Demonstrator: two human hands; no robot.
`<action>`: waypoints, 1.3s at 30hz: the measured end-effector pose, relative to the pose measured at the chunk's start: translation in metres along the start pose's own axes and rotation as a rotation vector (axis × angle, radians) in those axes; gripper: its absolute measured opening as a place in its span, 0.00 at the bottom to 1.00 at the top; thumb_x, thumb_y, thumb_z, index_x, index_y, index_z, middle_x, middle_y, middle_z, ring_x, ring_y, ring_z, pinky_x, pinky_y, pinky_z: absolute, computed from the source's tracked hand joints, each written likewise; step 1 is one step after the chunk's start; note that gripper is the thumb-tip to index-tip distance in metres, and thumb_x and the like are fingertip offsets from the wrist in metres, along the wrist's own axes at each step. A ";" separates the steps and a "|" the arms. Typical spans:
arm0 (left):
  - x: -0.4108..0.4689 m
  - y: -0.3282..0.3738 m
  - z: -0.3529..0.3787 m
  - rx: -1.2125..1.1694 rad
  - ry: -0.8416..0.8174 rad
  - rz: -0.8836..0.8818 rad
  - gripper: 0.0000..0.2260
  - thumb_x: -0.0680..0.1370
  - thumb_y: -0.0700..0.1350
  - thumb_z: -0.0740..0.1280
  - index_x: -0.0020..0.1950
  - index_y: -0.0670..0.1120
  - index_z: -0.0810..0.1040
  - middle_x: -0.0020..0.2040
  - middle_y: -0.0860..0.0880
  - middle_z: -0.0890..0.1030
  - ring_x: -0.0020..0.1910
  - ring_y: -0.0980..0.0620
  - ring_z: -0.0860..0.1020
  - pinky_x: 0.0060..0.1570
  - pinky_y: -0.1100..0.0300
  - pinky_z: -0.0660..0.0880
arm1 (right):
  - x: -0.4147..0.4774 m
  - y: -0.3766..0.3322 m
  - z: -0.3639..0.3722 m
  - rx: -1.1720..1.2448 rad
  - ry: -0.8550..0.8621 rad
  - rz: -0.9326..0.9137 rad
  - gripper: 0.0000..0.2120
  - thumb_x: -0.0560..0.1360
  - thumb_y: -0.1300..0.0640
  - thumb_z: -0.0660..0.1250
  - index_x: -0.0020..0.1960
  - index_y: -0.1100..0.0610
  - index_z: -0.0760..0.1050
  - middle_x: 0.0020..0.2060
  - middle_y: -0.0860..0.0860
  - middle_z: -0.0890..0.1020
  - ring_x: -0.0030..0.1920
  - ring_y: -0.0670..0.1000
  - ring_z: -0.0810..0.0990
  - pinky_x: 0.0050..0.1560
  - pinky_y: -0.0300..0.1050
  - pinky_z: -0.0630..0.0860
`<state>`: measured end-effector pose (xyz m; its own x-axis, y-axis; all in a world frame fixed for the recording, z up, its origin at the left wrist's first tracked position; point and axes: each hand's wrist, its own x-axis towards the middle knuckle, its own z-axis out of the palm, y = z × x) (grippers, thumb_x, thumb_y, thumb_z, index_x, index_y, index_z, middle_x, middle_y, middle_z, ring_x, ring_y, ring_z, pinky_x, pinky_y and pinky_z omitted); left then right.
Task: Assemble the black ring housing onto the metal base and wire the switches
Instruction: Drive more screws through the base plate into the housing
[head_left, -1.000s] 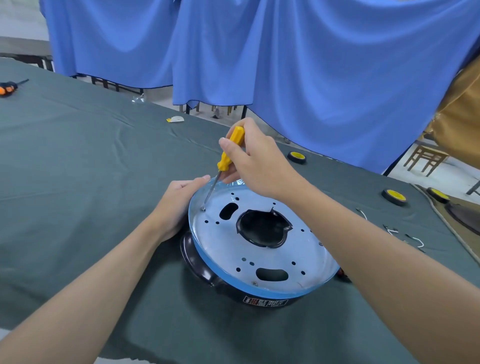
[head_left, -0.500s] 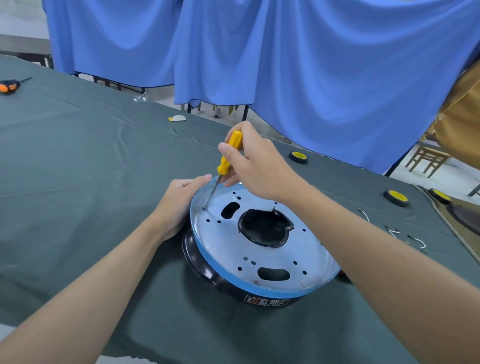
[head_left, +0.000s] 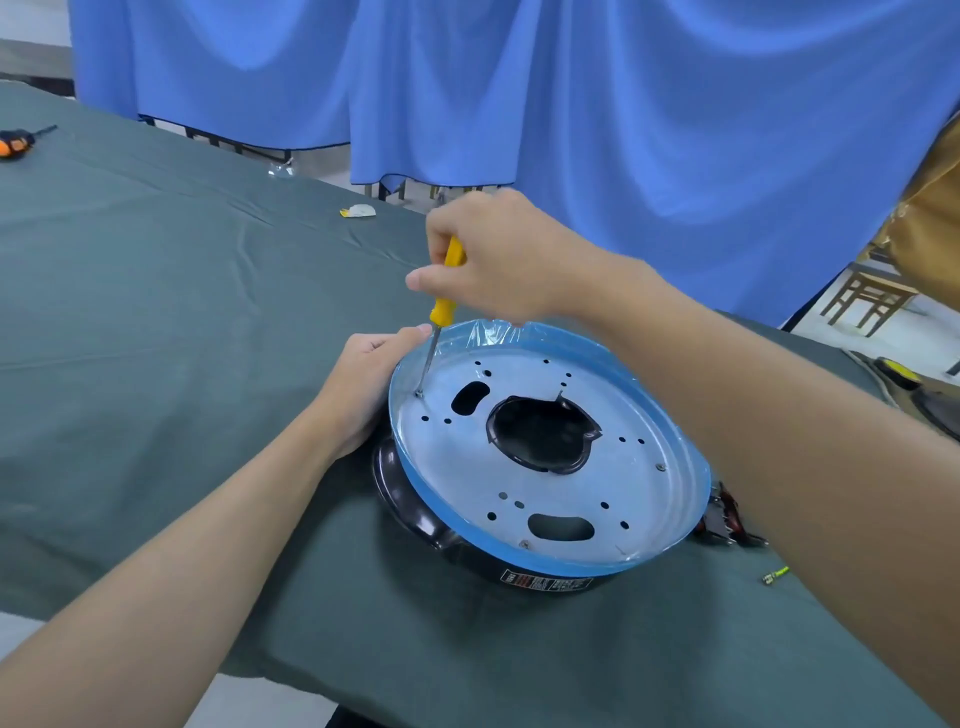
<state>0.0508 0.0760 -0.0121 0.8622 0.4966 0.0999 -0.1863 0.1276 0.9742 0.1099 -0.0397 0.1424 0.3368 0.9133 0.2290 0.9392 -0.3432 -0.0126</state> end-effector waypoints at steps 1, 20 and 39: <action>0.000 0.001 0.000 -0.002 0.005 0.000 0.22 0.79 0.49 0.67 0.26 0.47 0.69 0.25 0.51 0.72 0.25 0.52 0.70 0.27 0.65 0.69 | 0.004 -0.003 -0.001 -0.100 -0.012 0.001 0.15 0.76 0.43 0.63 0.38 0.51 0.68 0.36 0.48 0.74 0.40 0.48 0.75 0.37 0.46 0.69; -0.001 0.002 0.001 -0.006 0.025 -0.015 0.22 0.78 0.51 0.68 0.31 0.37 0.68 0.31 0.46 0.68 0.32 0.47 0.67 0.32 0.58 0.66 | 0.018 -0.021 -0.011 -0.172 -0.156 0.016 0.12 0.76 0.52 0.63 0.57 0.54 0.72 0.43 0.48 0.75 0.49 0.55 0.75 0.36 0.46 0.69; -0.005 0.006 0.002 0.011 0.034 -0.021 0.23 0.75 0.52 0.69 0.30 0.43 0.59 0.30 0.46 0.64 0.30 0.47 0.63 0.31 0.58 0.63 | 0.011 -0.019 -0.018 -0.066 -0.197 -0.041 0.12 0.77 0.52 0.63 0.59 0.52 0.68 0.38 0.46 0.70 0.39 0.47 0.72 0.34 0.43 0.66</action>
<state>0.0465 0.0723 -0.0061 0.8495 0.5226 0.0726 -0.1628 0.1286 0.9782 0.0947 -0.0269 0.1622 0.3115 0.9497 0.0332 0.9480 -0.3129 0.0582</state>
